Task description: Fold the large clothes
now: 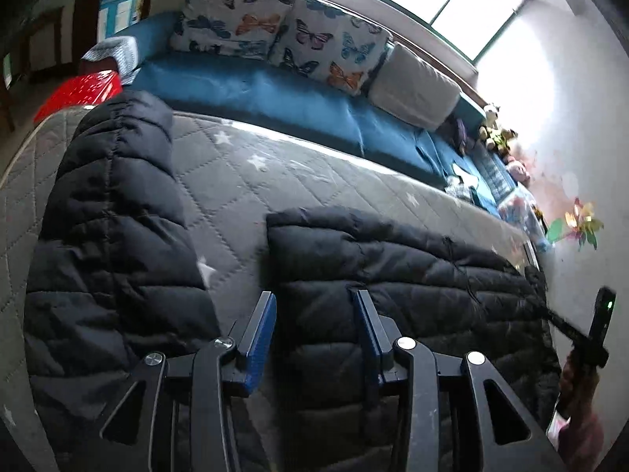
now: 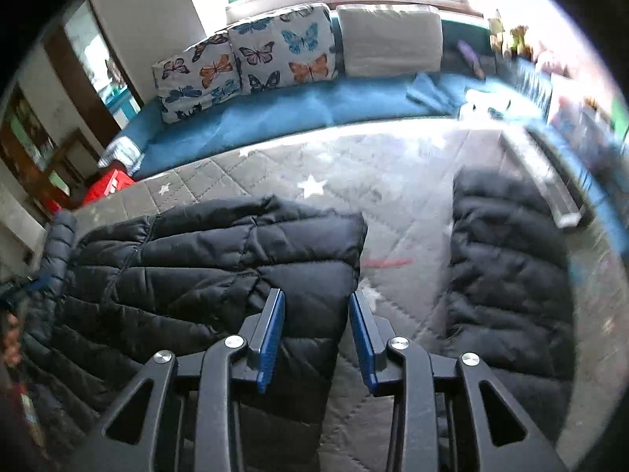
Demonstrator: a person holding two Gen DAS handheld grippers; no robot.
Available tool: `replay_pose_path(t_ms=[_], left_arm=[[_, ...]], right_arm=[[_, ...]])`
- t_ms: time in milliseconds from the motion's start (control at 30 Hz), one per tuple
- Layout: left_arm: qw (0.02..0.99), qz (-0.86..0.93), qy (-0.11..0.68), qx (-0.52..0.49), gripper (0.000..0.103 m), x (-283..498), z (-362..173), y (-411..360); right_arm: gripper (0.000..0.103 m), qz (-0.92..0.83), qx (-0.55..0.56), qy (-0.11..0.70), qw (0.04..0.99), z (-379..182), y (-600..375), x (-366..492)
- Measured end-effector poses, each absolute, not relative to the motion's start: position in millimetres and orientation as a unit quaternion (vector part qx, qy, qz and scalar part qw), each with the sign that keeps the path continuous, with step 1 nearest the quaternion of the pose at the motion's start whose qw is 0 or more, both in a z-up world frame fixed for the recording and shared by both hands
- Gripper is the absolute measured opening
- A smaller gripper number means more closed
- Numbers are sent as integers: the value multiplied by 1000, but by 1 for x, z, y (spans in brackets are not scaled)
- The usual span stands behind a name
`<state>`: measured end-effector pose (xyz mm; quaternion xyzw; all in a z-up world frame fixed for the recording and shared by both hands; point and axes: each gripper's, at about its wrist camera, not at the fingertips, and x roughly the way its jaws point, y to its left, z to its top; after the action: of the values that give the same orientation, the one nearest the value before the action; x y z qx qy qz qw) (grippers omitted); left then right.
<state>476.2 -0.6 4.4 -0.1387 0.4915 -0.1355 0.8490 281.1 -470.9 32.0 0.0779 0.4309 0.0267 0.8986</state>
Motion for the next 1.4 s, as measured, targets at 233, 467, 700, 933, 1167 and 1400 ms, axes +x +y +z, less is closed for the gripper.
replay_pose_path(t_ms=[233, 467, 700, 933, 1167, 1400], left_arm=[[825, -199, 524, -76, 48, 463, -5, -82], [800, -182, 565, -87, 53, 472, -34, -95], [827, -155, 529, -114, 53, 428, 27, -46], [855, -135, 486, -119, 62, 333, 98, 35], [861, -103, 482, -127, 79, 222, 85, 80], [819, -125, 521, -206, 79, 136, 17, 94]], right_arm=[[41, 68, 21, 470, 880, 17, -433, 295], [46, 49, -4, 508, 860, 2, -425, 302], [46, 67, -4, 479, 875, 52, -417, 250], [56, 79, -26, 446, 891, 99, -403, 176], [67, 75, -58, 440, 893, 88, -396, 86], [67, 80, -76, 459, 881, 25, -374, 5]])
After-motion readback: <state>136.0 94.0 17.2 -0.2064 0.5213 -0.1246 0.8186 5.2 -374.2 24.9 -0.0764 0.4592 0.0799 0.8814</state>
